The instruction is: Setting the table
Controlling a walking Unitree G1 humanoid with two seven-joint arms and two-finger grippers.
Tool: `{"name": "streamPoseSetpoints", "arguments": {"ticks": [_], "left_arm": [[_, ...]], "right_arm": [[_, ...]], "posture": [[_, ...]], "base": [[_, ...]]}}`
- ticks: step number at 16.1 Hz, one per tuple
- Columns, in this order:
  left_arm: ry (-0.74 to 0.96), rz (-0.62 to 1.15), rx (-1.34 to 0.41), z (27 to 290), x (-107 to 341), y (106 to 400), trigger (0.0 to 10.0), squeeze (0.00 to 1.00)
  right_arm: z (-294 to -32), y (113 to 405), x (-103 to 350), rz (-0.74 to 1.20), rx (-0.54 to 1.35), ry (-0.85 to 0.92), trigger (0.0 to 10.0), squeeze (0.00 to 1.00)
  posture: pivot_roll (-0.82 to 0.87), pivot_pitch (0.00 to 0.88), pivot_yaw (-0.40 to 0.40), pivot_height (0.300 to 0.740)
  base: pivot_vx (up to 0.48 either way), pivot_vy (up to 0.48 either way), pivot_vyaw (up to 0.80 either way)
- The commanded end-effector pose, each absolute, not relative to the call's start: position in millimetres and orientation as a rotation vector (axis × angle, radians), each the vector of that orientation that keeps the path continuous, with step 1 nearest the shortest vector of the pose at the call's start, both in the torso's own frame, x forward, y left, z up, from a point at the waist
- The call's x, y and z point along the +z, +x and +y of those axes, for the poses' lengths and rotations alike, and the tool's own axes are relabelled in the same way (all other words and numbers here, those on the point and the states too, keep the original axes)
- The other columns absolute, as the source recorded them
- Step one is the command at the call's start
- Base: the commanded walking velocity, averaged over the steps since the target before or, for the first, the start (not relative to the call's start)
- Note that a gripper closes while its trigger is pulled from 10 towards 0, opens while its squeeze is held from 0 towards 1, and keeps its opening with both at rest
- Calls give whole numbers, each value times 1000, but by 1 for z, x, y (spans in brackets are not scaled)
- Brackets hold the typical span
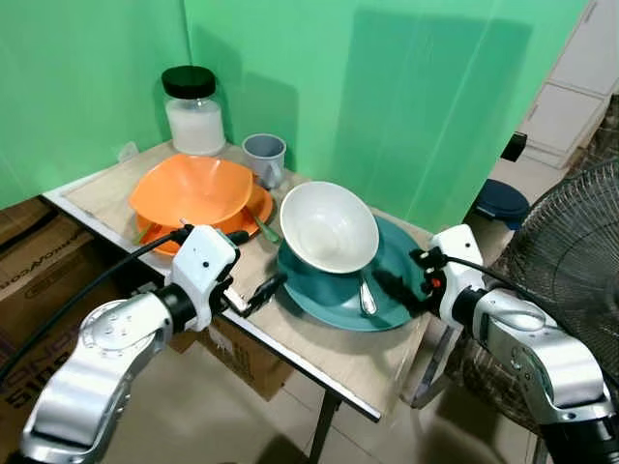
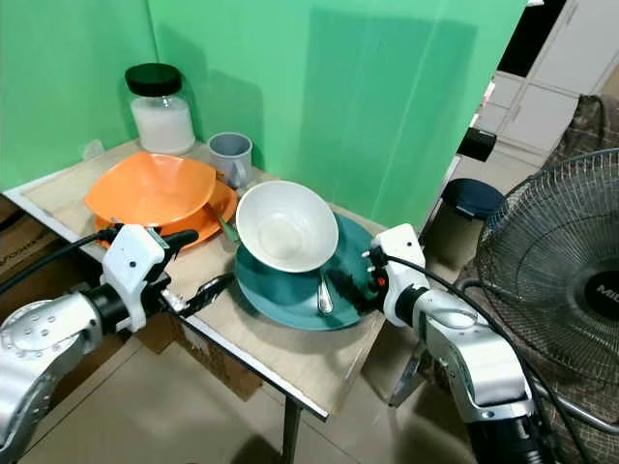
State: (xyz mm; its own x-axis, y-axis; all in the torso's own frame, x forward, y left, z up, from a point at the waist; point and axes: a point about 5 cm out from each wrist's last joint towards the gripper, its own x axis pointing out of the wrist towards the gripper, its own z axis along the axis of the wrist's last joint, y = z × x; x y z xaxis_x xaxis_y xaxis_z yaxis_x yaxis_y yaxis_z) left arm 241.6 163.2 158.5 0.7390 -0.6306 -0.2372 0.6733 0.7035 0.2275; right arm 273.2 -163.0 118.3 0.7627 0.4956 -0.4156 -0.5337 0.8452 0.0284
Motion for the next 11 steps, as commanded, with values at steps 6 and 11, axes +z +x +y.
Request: {"name": "streamPoseSetpoints", "arguments": {"ticks": [6, 11], "left_arm": [[313, 192, -800, 164, 158, 233, 10000, 0], [313, 207, -819, 162, 156, 230, 10000, 0]], "right_arm": [[-136, 282, 104, 541, 575, -154, 10000, 937], [-119, 297, 92, 632, 496, -207, 10000, 0]], "posture": [[36, 16, -68, 740], [29, 26, -66, 740]], "base": [[0, 0, 0], [0, 0, 0]]}}
